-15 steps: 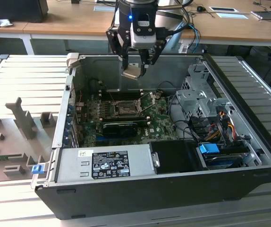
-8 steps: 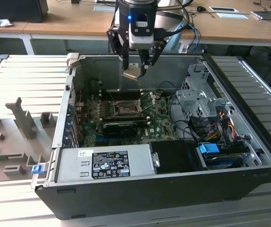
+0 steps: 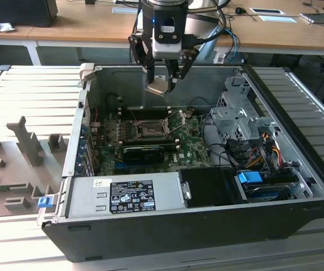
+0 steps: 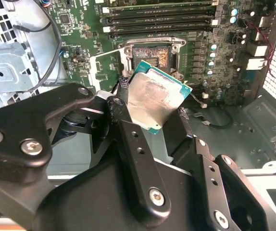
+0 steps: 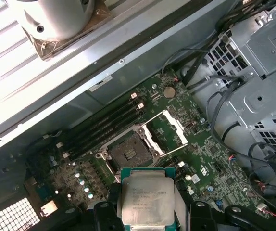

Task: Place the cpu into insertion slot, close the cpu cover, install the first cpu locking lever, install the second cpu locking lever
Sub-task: 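Place the cpu into insertion slot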

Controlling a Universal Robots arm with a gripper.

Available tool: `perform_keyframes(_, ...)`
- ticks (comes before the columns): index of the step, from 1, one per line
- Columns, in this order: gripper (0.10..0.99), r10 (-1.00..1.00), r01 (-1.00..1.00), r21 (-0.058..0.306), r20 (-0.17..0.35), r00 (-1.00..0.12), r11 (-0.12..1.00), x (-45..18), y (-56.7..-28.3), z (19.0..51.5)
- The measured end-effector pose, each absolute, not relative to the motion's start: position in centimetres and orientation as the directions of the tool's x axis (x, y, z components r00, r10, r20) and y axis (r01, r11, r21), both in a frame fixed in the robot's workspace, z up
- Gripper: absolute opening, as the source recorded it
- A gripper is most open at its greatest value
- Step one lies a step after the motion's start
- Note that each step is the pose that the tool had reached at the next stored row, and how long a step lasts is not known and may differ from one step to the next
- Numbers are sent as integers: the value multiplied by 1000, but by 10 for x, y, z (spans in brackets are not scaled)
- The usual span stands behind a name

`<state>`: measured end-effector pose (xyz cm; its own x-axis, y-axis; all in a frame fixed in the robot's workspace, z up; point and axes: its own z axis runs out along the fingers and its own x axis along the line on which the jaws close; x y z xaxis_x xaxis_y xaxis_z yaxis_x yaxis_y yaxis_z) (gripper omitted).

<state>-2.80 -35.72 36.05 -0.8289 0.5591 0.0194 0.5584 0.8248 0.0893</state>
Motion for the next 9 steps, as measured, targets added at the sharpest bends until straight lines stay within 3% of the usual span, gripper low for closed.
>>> perform_keyframes(9,529,582,581,89,19,-813,809,-28,-357,360)
